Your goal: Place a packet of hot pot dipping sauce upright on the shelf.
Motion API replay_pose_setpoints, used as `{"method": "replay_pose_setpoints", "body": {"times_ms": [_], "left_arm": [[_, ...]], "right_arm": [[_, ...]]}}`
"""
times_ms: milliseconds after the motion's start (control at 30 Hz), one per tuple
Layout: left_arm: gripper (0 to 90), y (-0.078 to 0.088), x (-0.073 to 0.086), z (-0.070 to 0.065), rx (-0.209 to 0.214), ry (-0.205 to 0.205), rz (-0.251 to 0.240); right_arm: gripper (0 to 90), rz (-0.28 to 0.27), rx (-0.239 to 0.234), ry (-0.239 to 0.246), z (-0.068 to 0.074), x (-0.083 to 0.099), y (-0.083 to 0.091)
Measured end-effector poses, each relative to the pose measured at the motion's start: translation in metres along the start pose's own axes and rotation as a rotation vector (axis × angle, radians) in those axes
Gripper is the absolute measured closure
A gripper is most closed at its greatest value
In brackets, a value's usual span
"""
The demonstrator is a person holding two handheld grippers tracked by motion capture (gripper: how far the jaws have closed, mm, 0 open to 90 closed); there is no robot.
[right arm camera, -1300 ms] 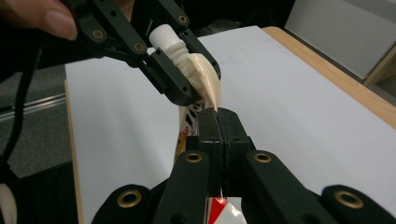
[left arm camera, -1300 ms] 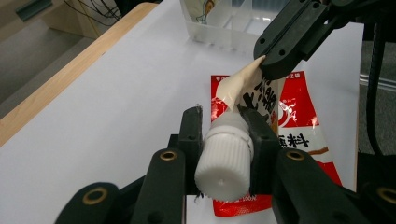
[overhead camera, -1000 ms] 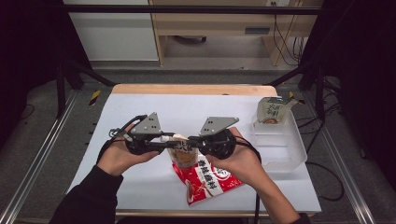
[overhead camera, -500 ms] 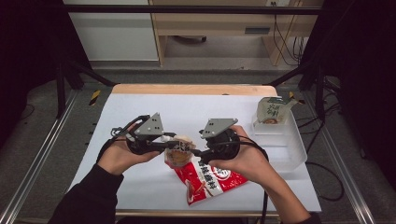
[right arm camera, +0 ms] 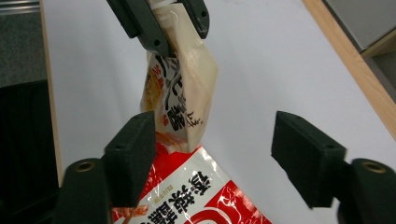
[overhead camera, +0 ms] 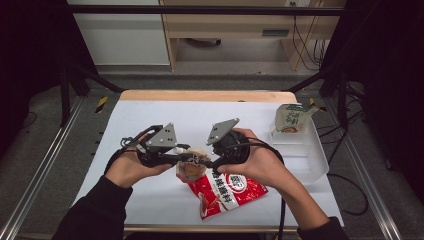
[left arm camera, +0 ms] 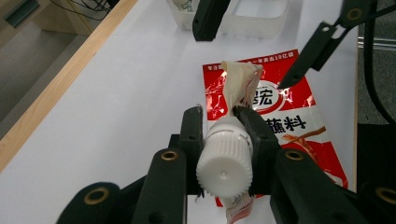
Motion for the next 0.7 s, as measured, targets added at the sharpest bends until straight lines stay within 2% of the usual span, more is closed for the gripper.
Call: {"method": "replay_pose_setpoints", "body": {"times_ms": [33,200,333,467,533,633,700], "left_arm": [[73.1,0.000,0.000,0.000,0.002,-0.009,0.008],[73.1,-0.001,0.000,-0.003,0.013,-0.019,0.009],[73.1,-0.001,0.001,-0.004,0.021,-0.025,0.012],[73.1,-0.001,0.000,-0.006,0.025,-0.025,0.004],[73.1,0.000,0.000,-0.005,0.023,-0.017,-0.001],[73.1,-0.001,0.001,-0.004,0.020,-0.015,-0.004],[73.0,-0.003,0.001,-0.005,0.016,0.001,-0.009]], "right_arm": [[38.3,0.008,-0.006,0.017,0.000,-0.001,0.000],[45.5,0.012,-0.032,0.035,0.002,-0.009,-0.002],[52.9,0.018,-0.051,0.030,0.003,-0.012,-0.004],[64.4,0.018,-0.077,0.039,0.007,-0.012,-0.007],[74.1,0.026,-0.079,0.046,0.007,-0.012,-0.008],[82.8,0.033,-0.088,0.029,0.007,-0.012,-0.008],[86.7,0.038,-0.075,0.017,0.006,-0.012,-0.008]]}}
Point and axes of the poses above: each handheld gripper's, and its own axes: y roughly backward along the jaws, x roughly out of its underside, z roughly to its left, the point moved 3 cm from there along -y, roughly forward along the jaws, and after that the axes turned 4 degrees about y, right-handed, at the moved point
